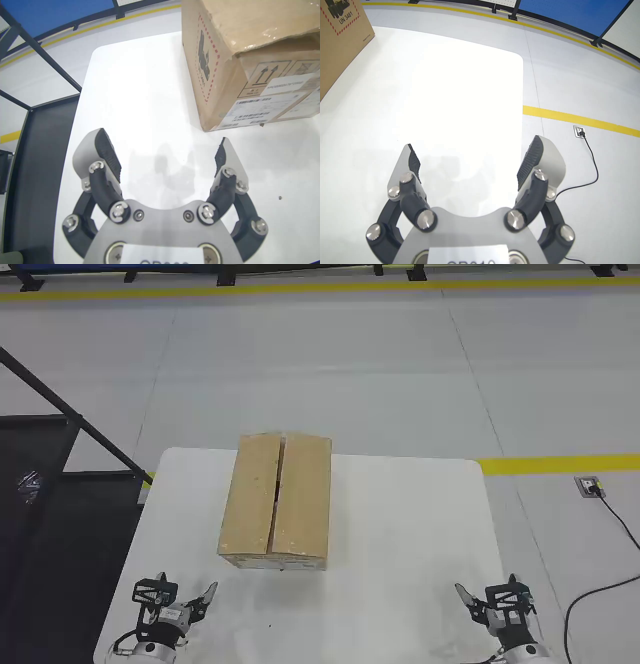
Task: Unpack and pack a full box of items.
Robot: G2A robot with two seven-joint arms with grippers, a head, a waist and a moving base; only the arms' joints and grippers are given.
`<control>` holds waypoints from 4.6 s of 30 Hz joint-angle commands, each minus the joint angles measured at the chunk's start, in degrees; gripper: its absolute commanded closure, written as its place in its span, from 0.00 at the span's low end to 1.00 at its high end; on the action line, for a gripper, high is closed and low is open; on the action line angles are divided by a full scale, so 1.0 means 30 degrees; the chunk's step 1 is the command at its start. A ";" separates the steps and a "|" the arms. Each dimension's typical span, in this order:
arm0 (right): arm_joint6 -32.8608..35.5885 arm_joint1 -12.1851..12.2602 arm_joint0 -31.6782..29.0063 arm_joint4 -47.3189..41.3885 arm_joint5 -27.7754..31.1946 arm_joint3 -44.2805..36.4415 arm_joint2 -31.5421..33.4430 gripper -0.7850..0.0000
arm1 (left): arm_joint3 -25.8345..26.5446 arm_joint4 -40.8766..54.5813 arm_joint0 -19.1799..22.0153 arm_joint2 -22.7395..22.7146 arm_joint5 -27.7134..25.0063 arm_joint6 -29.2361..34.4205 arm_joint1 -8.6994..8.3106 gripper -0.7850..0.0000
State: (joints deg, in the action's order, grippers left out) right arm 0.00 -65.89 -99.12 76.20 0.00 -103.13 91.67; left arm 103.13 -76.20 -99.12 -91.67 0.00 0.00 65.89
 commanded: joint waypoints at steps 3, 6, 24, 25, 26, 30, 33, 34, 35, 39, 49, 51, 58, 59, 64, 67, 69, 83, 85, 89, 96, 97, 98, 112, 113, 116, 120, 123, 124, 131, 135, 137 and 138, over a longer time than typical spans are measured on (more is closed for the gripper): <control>-0.0532 0.0024 0.0022 0.0681 0.0286 -0.0288 -0.0108 0.00 | -0.0022 0.0264 -0.0085 0.0016 -0.0595 -0.0468 -0.0003 0.00; -0.2003 0.0061 0.0009 0.2710 0.0712 -0.0752 -0.0571 0.00 | -0.0623 0.0427 -0.0030 -0.0450 -0.0414 -0.1120 0.0006 0.00; 0.1324 -0.0487 0.3459 1.5748 -0.0319 -0.4001 -0.8048 0.00 | 0.0292 0.6348 -0.0406 -0.3300 -0.2490 -0.2193 0.0116 0.00; 0.1324 -0.0487 0.3459 1.5748 -0.0319 -0.4001 -0.8048 0.00 | 0.0292 0.6348 -0.0406 -0.3300 -0.2490 -0.2193 0.0116 0.00; 0.1324 -0.0487 0.3459 1.5748 -0.0319 -0.4001 -0.8048 0.00 | 0.0292 0.6348 -0.0406 -0.3300 -0.2490 -0.2193 0.0116 0.00; 0.1324 -0.0487 0.3459 1.5748 -0.0319 -0.4001 -0.8048 0.00 | 0.0292 0.6348 -0.0406 -0.3300 -0.2490 -0.2193 0.0116 0.00; 0.1314 -0.0485 0.3460 1.5833 -0.0320 -0.3982 -0.8039 0.00 | 0.0292 0.6348 -0.0406 -0.3300 -0.2490 -0.2193 0.0116 0.00; 0.1247 -0.0482 0.3452 1.6061 -0.0315 -0.3989 -0.8067 0.00 | 0.0299 0.6346 -0.0384 -0.3298 -0.2467 -0.2180 0.0118 0.00; 0.0808 -0.0505 0.3478 1.6091 -0.0347 -0.4160 -0.8291 0.00 | 0.0333 0.6416 -0.0241 -0.3229 -0.2350 -0.2029 0.0134 0.00; -0.0297 -0.0763 0.5201 1.5442 -0.0009 -0.3214 -0.9330 0.00 | 0.0226 0.7007 0.0994 -0.2565 -0.1276 -0.0713 0.0235 0.00; 0.1093 -0.1555 0.8550 1.6658 0.0532 -0.2657 -1.2574 0.00 | -0.1149 0.6763 0.3386 -0.0700 -0.0524 0.0502 0.0430 0.00; 0.1093 -0.1555 0.8550 1.6658 0.0532 -0.2657 -1.2574 0.00 | -0.1149 0.6763 0.3386 -0.0700 -0.0524 0.0502 0.0430 0.00; 0.1093 -0.1555 0.8550 1.6658 0.0532 -0.2657 -1.2574 0.00 | -0.1346 0.6009 0.3591 -0.0667 -0.0315 0.0617 0.0415 0.00; 0.1093 -0.1555 0.8550 1.6658 0.0532 -0.2657 -1.2574 0.00 | -0.1404 0.5808 0.3748 -0.0528 -0.0182 0.0655 0.0431 0.00; 0.1093 -0.1555 0.8550 1.6658 0.0532 -0.2657 -1.2574 0.00 | -0.1912 0.4782 0.4638 0.0504 0.1031 0.0599 0.0587 0.00; 0.1093 -0.1555 0.8550 1.6658 0.0532 -0.2657 -1.2574 0.00 | -0.2116 0.4523 0.4936 0.1037 0.1391 0.0448 0.0686 0.00; 0.1093 -0.1555 0.8550 1.6658 0.0532 -0.2657 -1.2574 0.00 | -0.2180 0.4453 0.4956 0.1235 0.1470 0.0327 0.0732 0.00; 0.1093 -0.1555 0.8550 1.6658 0.0532 -0.2657 -1.2574 0.00 | -0.2327 0.3889 0.4807 0.1835 0.1198 -0.0035 0.0907 0.00; 0.1093 -0.1555 0.8550 1.6658 0.0532 -0.2657 -1.2574 0.00 | -0.2261 0.3735 0.4807 0.1879 0.1100 0.0069 0.0915 0.00; 0.1093 -0.1555 0.8550 1.6658 0.0532 -0.2657 -1.2574 0.00 | -0.2105 0.2969 0.4893 0.2397 0.0983 0.0142 0.0964 0.00; 0.1093 -0.1555 0.8550 1.6658 0.0532 -0.2657 -1.2574 0.00 | -0.2172 0.2413 0.4969 0.2994 0.1062 0.0130 0.1078 0.00; 0.1093 -0.1555 0.8550 1.6658 0.0532 -0.2657 -1.2574 0.00 | -0.2177 0.2416 0.4951 0.2942 0.1030 0.0124 0.1080 0.00; 0.1093 -0.1555 0.8550 1.6658 0.0532 -0.2657 -1.2574 0.00 | -0.2166 0.2497 0.4924 0.2837 0.1074 0.0082 0.1085 0.00; 0.1093 -0.1555 0.8550 1.6658 0.0532 -0.2657 -1.2574 0.00 | -0.2073 0.2210 0.4806 0.2928 0.0868 -0.0050 0.1110 0.00; 0.1093 -0.1555 0.8550 1.6658 0.0532 -0.2657 -1.2574 0.00 | -0.2037 0.2198 0.4778 0.2946 0.0925 -0.0113 0.1125 0.00; 0.1093 -0.1555 0.8550 1.6658 0.0532 -0.2657 -1.2574 0.00 | -0.1912 0.2453 0.4661 0.2770 0.1139 -0.0194 0.1155 0.00; 0.1093 -0.1555 0.8550 1.6658 0.0532 -0.2657 -1.2574 0.00 | -0.1912 0.2453 0.4661 0.2770 0.1139 -0.0194 0.1155 0.00; 0.0935 -0.1550 0.8391 1.6438 0.0430 -0.2130 -1.2417 0.00 | -0.1925 0.2479 0.4646 0.2759 0.1130 -0.0190 0.1159 0.00; 0.0400 -0.1556 0.8319 1.5959 0.0569 -0.1892 -1.2387 0.00 | -0.1941 0.2424 0.4652 0.2764 0.1021 -0.0163 0.1159 0.00; 0.1083 -0.1704 0.8598 1.6374 0.0743 -0.0820 -1.2398 0.00 | -0.1960 0.1836 0.4820 0.3175 0.0452 -0.0113 0.1209 0.00; 0.1119 -0.1838 0.8696 1.6588 -0.0491 -0.0378 -1.2303 0.00 | -0.1788 0.1542 0.4845 0.3520 0.0248 -0.0178 0.1258 0.00; 0.1526 -0.1915 0.8743 1.7316 -0.1397 -0.0157 -1.2314 0.00 | -0.1740 0.1428 0.4859 0.3639 0.0286 -0.0181 0.1284 0.00; 0.1781 -0.1958 0.8795 1.7794 -0.1841 -0.0050 -1.2351 0.00 | -0.1737 0.1411 0.4870 0.3671 0.0289 -0.0184 0.1296 0.00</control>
State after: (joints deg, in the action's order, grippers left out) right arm 4.63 -71.67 -72.87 128.27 -4.22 -103.54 54.72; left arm 97.91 -71.92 -84.54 -80.75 0.83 -0.54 69.75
